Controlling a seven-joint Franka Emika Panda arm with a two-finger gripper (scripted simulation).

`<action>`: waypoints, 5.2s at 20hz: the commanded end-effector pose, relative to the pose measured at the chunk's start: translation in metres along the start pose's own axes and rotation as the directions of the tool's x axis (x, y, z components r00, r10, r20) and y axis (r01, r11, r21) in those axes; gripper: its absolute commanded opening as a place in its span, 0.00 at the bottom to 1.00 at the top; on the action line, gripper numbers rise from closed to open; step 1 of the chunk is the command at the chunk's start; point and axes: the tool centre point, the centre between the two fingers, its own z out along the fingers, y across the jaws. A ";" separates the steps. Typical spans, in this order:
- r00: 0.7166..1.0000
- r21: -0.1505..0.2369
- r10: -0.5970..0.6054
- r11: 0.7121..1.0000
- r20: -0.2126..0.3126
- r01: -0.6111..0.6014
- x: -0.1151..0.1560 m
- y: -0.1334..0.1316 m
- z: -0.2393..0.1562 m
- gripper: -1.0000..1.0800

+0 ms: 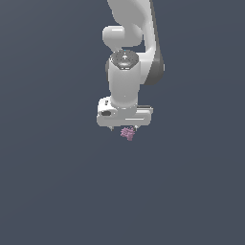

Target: Pick up the object and move it to a goal position.

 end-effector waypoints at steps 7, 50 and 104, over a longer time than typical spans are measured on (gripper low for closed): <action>1.000 -0.016 0.003 1.000 -0.017 -0.003 0.007 0.019 -0.007 0.96; 0.691 -0.008 -0.722 0.691 0.006 0.722 -0.052 -0.010 0.066 0.96; 0.464 0.002 -0.886 0.464 0.001 0.886 -0.078 -0.026 0.131 0.00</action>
